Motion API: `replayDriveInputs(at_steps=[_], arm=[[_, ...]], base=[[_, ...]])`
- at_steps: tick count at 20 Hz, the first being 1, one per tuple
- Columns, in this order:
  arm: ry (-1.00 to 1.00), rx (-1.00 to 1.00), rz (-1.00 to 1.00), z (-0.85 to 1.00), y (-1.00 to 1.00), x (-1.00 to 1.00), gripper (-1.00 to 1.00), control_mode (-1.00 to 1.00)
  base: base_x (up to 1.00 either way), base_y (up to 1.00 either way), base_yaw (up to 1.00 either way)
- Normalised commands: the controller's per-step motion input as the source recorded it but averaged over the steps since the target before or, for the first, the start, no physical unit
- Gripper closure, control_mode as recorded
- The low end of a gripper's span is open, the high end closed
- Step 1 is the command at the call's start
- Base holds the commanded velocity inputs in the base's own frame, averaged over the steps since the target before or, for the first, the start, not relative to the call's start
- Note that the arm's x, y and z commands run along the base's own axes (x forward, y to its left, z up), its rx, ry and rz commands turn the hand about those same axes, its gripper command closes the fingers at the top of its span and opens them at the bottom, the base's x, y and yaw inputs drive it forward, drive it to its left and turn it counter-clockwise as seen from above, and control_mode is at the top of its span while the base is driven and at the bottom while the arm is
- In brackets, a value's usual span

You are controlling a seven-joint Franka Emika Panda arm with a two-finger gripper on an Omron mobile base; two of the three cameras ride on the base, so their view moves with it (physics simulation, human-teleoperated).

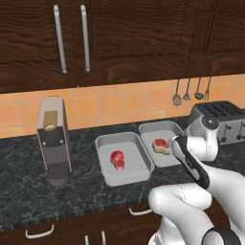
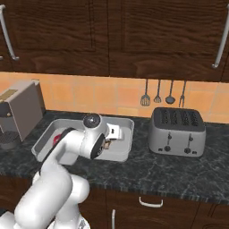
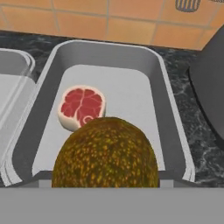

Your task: Place one avocado and one steak in each tupperware on the nearby counter, to pack two identical lunches.

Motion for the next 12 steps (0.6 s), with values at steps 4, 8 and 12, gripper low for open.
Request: replayDriveInputs(at_steps=[4, 8, 12], arm=[[0.07, 0.00, 0.00, -0.25, -0.23, 0.48, 1.00, -1.00], [0.02, 0.00, 0.00, -0.22, -0.18, 0.50, -1.00, -1.00], [0.00, 0.00, 0.00, -0.29, 0.00, 0.63, -1.00, -1.00]], base=[[0.00, 0.00, 0.00], [0.00, 0.00, 0.00], [0.00, 0.00, 0.00]])
